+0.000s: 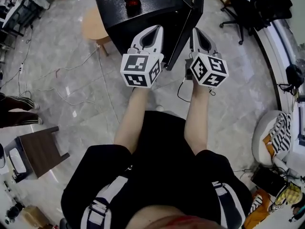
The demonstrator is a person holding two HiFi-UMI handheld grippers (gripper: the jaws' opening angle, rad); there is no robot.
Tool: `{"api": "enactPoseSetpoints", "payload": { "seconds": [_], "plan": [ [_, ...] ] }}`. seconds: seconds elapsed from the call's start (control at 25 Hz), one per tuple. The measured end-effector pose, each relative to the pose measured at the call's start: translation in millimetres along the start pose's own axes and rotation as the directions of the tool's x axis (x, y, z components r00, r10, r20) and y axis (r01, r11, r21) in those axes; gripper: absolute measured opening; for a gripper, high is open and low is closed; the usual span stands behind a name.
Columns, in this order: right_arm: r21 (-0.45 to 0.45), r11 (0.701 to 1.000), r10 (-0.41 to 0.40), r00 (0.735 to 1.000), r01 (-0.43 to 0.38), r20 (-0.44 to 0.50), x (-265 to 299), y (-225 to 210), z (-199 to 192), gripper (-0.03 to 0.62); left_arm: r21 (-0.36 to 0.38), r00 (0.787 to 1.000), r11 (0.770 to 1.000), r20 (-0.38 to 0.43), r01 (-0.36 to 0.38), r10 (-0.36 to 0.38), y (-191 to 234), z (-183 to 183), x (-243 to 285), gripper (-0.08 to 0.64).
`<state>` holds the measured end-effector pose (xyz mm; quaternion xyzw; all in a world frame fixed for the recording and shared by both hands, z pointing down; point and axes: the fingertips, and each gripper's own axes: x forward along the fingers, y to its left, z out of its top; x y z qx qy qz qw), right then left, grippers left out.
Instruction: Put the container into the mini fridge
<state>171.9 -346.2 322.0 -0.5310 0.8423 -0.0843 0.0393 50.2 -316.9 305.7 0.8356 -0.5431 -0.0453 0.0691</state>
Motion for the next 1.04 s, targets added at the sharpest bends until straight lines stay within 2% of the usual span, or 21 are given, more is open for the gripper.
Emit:
{"api": "enactPoseSetpoints", "payload": {
  "seconds": [0.16,0.56,0.76,1.04],
  "plan": [
    [-0.016,0.999,0.032,0.999,-0.032,0.023,-1,8,14,0.011,0.018,0.999,1.0,0.046,0.0,-0.001,-8,16,-3,0.006],
    [-0.026,0.996,0.085,0.995,-0.084,0.053,-2,17,27,0.011,0.043,0.999,0.999,0.043,-0.017,0.016,-11,20,-10,0.006],
    [-0.047,0.995,0.094,0.995,-0.092,0.045,-8,24,23,0.012,0.04,0.999,0.999,0.044,-0.016,0.014,-13,17,-18,0.006],
    [-0.053,0.996,0.075,0.996,-0.073,0.049,-13,14,27,0.011,0.036,0.999,0.999,0.044,-0.01,0.008,-16,16,-18,0.006]
  ]
}}
